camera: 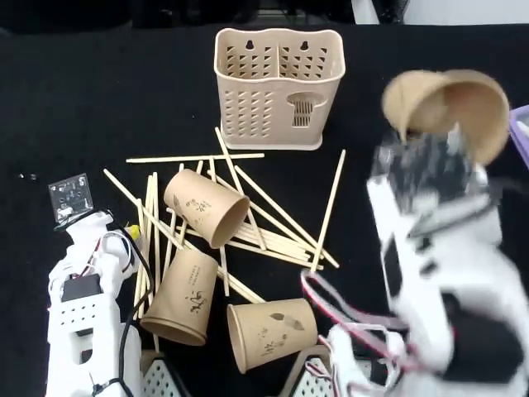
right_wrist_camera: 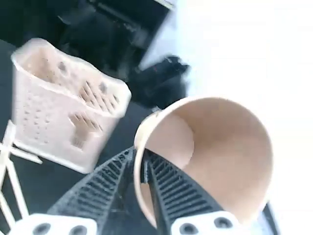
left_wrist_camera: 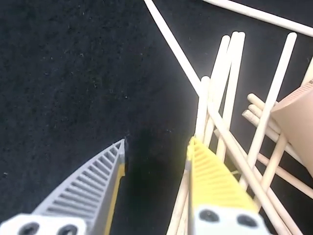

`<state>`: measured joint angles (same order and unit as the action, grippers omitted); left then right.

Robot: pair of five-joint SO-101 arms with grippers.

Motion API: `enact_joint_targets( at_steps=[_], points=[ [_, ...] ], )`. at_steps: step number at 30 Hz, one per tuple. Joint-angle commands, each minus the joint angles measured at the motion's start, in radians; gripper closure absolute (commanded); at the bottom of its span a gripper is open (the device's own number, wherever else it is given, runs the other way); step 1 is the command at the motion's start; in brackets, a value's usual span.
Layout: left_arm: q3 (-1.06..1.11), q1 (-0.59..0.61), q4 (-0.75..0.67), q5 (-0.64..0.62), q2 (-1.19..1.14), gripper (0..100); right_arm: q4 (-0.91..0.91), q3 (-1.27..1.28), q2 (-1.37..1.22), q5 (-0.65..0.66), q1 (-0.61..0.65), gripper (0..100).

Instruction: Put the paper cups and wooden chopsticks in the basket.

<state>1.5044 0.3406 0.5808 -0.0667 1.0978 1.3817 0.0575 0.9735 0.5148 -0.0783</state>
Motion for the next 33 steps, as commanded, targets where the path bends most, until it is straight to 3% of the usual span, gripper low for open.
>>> enact_joint_targets(
  at_steps=[1, 9, 18, 33],
  points=[
    [-0.008, -0.013, -0.021, -0.005, 0.015, 79, 0.005, -0.277, -0.358, -0.106, 0.081, 98.8],
    [-0.008, -0.015, -0.021, -0.005, 0.015, 79, 0.008, -0.737, -0.855, -0.17, 0.084, 98.8],
    [-0.008, -0.015, -0.021, -0.005, 0.015, 79, 0.176, -1.214, -1.224, -0.167, 0.249, 98.8],
    [-0.008, -0.015, -0.021, -0.005, 0.015, 79, 0.184, -1.55, -1.586, -0.164, 0.245, 98.8]
  ],
)
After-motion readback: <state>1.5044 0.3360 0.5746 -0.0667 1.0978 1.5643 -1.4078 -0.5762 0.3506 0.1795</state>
